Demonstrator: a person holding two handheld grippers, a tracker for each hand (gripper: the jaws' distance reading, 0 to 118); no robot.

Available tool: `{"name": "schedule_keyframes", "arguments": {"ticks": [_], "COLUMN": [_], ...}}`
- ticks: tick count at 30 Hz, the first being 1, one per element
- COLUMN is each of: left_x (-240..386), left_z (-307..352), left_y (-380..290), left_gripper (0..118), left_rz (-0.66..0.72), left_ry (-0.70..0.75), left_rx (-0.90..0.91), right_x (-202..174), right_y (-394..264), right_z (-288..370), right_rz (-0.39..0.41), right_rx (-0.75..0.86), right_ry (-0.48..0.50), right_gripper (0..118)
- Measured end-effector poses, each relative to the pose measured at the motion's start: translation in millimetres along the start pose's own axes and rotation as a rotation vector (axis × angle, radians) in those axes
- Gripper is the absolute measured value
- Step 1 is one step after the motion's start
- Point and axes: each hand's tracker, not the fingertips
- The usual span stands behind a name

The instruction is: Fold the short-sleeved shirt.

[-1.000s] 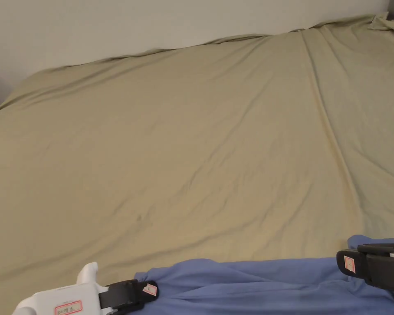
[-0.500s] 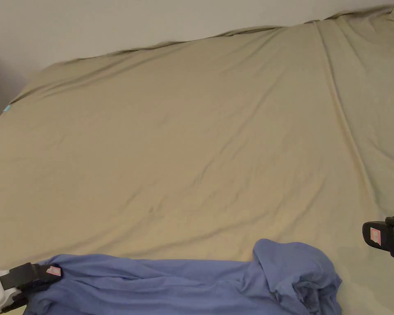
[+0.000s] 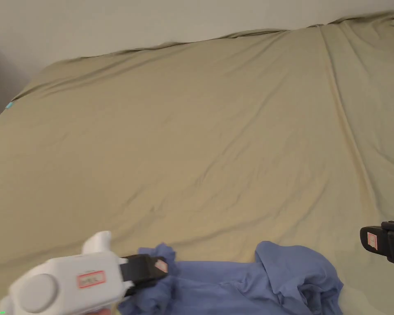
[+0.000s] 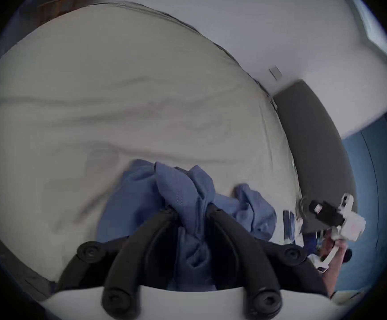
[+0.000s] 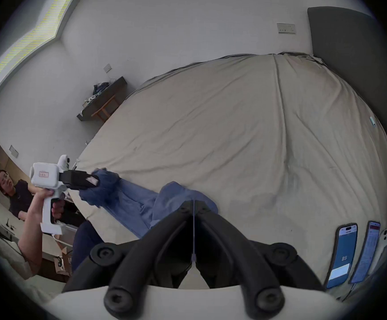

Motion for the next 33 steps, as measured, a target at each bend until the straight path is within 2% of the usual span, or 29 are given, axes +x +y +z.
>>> {"name": "schedule_keyframes", "arguments": {"ticks": [2, 4, 5, 6, 8, 9, 10, 12, 13, 16, 17, 18, 20, 22, 25, 29, 31, 33], "left_x": [9.7, 2.4, -1.8, -6.1, -6.4, -7.7, -9.4, -16.1, -20.1, -20.3, -21.0, -19.9, -11.4, 3.8, 42.0, 81.4, 92.5, 101.7], "left_z": [-33.1, -66.0, -71.5, -69.7, -49.8, -36.8, -20.2, 10.5, 22.9, 27.6, 16.4, 3.5, -26.8, -51.9, -70.8, -86.7, -93.1, -96.8], "left_y": [-8.8, -17.8, -20.8, -22.5, -19.9, -17.1, -13.9, -7.1, -4.5, -3.2, -5.7, -10.7, -26.0, -42.0, -64.0, -83.7, -88.6, -91.5], "left_gripper": [19, 23, 51, 73, 108, 117, 118, 116, 108, 23, 18, 18, 18, 18, 18, 18, 18, 18], "left_rz": [-0.028, -0.120, -0.133, -0.099, 0.029, 0.072, 0.089, 0.098, 0.086, -0.076, -0.117, -0.151, -0.203, -0.190, -0.325, -0.456, -0.509, -0.502], "left_ry": [0.056, 0.160, 0.176, 0.130, -0.013, -0.059, -0.088, -0.091, 0.001, 0.346, 0.428, 0.446, 0.341, 0.332, 0.343, 0.439, 0.439, 0.466], "left_rx": [-0.044, -0.059, -0.051, -0.039, 0.025, 0.043, 0.076, 0.170, 0.212, 0.233, 0.190, 0.138, 0.067, 0.001, 0.056, 0.099, 0.095, 0.100], "right_x": [1.1, 1.9, 2.3, 3.8, 8.0, 11.1, 14.1, 18.7, 20.8, 23.4, 22.5, 21.2, 17.9, 14.4, 10.5, 6.4, 5.5, 2.9], "right_y": [-1.3, -2.9, -3.9, -6.3, -9.3, -11.2, -13.5, -16.4, -17.7, -20.8, -21.1, -21.6, -21.4, -21.4, -20.2, -19.3, -19.0, -19.0], "right_z": [-1.0, -1.6, -1.5, -0.5, 1.2, 1.7, 2.1, 1.1, 0.1, -3.8, -4.9, -5.5, -5.7, -4.3, -2.2, -0.9, -1.2, -1.7], "right_rz": [-0.003, 0.003, 0.013, 0.020, 0.023, 0.019, 0.013, -0.004, -0.016, -0.036, -0.036, -0.034, -0.023, -0.016, -0.007, 0.015, 0.013, 0.006], "right_rx": [-0.011, -0.029, -0.036, -0.037, -0.042, -0.046, -0.047, -0.045, -0.044, -0.047, -0.048, -0.050, -0.051, -0.049, -0.051, -0.060, -0.059, -0.056], "right_ry": [-0.005, -0.007, -0.013, -0.021, -0.023, -0.021, -0.020, -0.018, -0.015, -0.005, -0.003, 0.000, 0.006, 0.012, 0.018, 0.010, 0.011, 0.014], "right_gripper": [3, 3, 3, 3, 3, 3, 3, 3, 3, 3, 3, 3, 3, 3, 3, 3, 3, 3]}}
